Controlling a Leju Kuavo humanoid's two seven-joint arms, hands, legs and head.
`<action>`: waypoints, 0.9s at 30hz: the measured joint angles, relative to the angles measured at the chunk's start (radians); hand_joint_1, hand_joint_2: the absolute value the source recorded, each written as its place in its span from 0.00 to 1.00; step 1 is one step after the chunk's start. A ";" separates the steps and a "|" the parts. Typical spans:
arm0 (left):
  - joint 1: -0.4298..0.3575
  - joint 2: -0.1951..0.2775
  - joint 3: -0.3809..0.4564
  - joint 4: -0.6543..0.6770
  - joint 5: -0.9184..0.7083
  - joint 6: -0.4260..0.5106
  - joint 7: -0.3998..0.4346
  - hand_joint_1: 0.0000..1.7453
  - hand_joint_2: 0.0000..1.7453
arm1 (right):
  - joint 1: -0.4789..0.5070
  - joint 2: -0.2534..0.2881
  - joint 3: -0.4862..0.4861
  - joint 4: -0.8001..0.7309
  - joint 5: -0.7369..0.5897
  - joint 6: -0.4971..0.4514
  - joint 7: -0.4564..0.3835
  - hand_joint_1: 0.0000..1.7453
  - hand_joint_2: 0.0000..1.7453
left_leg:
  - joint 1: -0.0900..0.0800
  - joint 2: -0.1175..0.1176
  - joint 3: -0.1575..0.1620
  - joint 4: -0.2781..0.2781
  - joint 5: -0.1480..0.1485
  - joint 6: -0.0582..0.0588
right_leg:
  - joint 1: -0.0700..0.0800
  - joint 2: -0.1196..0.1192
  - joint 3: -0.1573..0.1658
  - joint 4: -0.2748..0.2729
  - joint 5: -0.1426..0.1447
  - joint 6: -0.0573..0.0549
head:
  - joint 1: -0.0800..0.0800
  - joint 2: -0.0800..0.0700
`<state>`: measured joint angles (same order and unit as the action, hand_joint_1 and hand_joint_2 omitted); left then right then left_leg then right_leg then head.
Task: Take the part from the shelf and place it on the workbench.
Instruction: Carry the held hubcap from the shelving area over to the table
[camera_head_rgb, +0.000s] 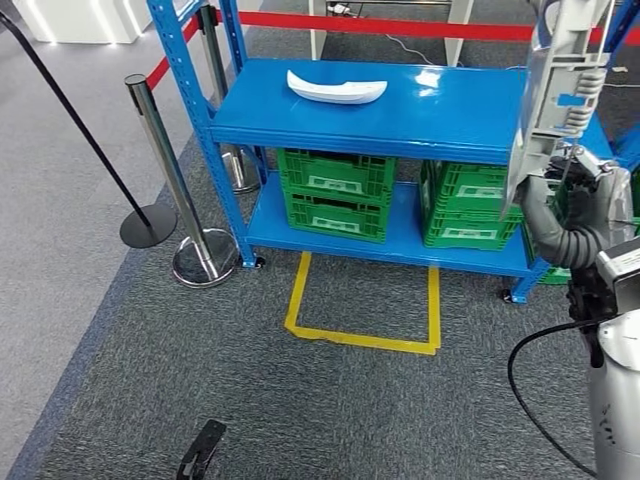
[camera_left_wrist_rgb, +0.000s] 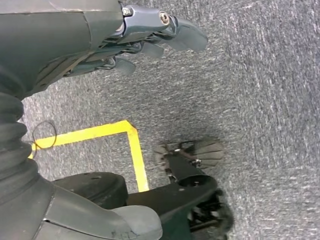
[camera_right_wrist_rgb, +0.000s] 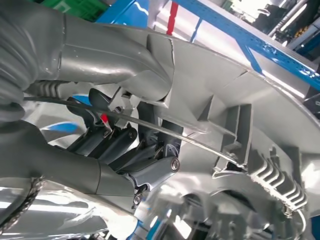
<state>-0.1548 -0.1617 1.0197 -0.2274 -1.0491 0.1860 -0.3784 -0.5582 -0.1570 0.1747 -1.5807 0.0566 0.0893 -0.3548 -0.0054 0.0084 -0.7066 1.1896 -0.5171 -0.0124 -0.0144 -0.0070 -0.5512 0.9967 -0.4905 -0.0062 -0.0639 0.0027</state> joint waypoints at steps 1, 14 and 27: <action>0.001 0.001 0.000 0.000 0.000 0.000 0.000 0.00 1.00 | 0.000 0.002 0.000 0.001 -0.001 -0.001 0.000 1.00 1.00 | 0.002 0.000 -0.023 0.067 -0.031 -0.003 | 0.001 0.006 -0.006 0.000 0.005 -0.001 | 0.000 0.000; 0.004 0.015 0.000 0.000 -0.007 0.007 0.000 0.00 1.00 | -0.004 -0.002 -0.019 0.003 -0.013 -0.020 0.009 1.00 1.00 | 0.006 -0.018 0.141 -0.212 0.073 0.053 | 0.002 0.034 -0.096 0.091 -0.024 0.040 | 0.001 0.000; 0.014 0.026 0.000 0.000 -0.011 0.010 0.004 0.00 1.00 | 0.008 -0.027 -0.063 0.003 0.007 -0.054 0.013 1.00 1.00 | -0.003 0.049 0.124 -0.172 0.054 0.030 | 0.004 -0.031 -0.053 0.024 0.023 0.036 | 0.003 0.000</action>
<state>-0.1405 -0.1362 1.0193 -0.2277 -1.0601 0.1965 -0.3746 -0.5507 -0.1843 0.1117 -1.5778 0.0641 0.0354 -0.3414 -0.0087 0.0578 -0.5822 1.0173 -0.4627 0.0173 -0.0107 -0.0383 -0.6040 1.0204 -0.4675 0.0296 -0.0610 0.0027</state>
